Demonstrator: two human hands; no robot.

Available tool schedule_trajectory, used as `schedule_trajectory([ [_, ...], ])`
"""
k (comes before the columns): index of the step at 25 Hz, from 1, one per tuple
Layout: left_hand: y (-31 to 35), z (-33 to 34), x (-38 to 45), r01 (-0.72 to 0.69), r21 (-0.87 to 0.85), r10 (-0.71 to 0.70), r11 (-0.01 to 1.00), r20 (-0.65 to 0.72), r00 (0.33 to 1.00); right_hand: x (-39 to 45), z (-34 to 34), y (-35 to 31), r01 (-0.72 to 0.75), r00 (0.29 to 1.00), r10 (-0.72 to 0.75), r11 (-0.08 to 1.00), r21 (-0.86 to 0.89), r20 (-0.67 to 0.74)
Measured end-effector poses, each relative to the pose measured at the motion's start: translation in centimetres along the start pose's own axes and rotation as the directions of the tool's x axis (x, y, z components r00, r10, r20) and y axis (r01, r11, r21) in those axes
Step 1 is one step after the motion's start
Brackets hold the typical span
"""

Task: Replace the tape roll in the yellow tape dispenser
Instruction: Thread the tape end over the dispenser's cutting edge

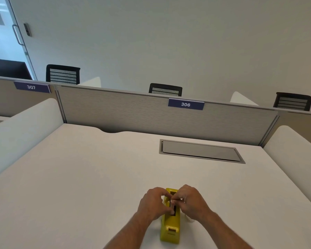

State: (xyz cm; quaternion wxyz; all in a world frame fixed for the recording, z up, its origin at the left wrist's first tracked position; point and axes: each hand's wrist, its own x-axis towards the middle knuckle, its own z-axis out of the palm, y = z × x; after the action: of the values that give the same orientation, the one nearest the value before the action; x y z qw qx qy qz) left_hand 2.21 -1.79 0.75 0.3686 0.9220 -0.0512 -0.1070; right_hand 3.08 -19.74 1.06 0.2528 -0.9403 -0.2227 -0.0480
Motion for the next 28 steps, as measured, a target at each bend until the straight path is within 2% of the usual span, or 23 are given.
schedule_trajectory([
  [9,0.0,-0.2,-0.1,0.001,-0.004,-0.001,1.000,0.003,1.000,-0.1,0.2,-0.5,0.001,0.999,-0.004,0.996,-0.084,-0.033],
  [16,0.3,-0.2,-0.1,0.014,0.023,-0.014,1.000,0.006,1.000,-1.4,0.9,-0.9,0.121,0.984,-0.152,0.950,-0.286,-0.088],
  [21,0.3,-0.2,-0.3,-0.001,0.066,0.001,0.998,0.003,1.000,-1.7,1.1,-1.8,0.128,0.986,-0.159,0.914,-0.385,-0.049],
  [28,-0.2,-0.8,-0.5,-0.045,0.090,0.036,0.995,0.103,0.994,-1.8,1.0,-1.9,0.119,0.986,-0.156,0.902,-0.416,-0.058],
])
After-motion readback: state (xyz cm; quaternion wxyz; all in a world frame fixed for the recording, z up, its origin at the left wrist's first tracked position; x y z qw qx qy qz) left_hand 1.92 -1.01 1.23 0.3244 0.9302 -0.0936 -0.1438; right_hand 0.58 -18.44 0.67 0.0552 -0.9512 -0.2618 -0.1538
